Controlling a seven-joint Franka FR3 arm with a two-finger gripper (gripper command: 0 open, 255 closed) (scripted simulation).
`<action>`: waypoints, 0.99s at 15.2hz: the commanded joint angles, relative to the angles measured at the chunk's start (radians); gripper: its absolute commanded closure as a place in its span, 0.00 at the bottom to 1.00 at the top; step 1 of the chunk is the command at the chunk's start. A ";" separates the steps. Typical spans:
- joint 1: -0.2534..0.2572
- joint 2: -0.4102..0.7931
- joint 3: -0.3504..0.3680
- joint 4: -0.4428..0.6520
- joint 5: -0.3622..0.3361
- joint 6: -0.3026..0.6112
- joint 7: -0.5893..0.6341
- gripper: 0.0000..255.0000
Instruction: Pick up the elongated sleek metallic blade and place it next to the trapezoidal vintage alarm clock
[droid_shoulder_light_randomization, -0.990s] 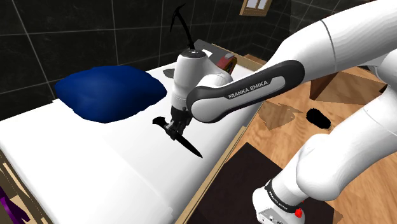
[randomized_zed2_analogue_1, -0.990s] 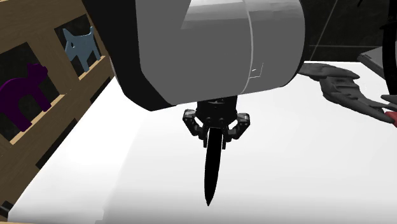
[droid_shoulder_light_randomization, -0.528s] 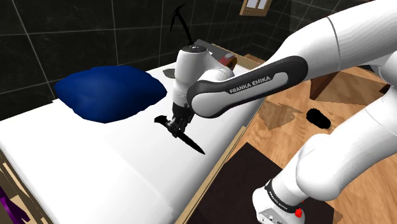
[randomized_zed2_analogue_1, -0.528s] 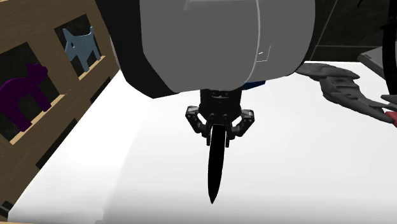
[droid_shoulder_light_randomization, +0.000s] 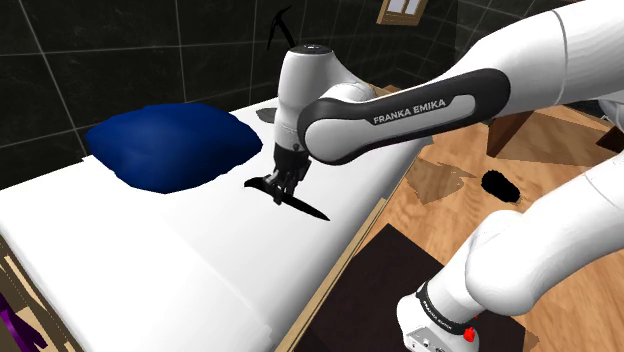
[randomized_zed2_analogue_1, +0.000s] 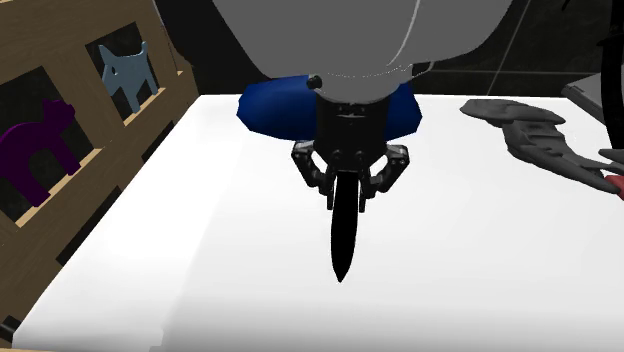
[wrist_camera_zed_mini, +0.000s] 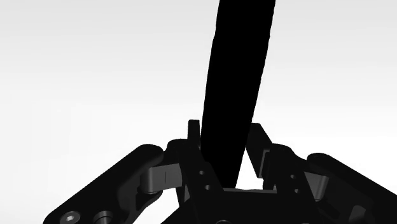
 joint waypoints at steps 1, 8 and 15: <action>0.001 -0.013 -0.001 0.014 0.005 -0.027 -0.003 1.00; 0.002 -0.053 -0.010 0.075 0.015 -0.126 -0.015 1.00; 0.002 -0.080 -0.019 0.145 0.020 -0.222 -0.023 1.00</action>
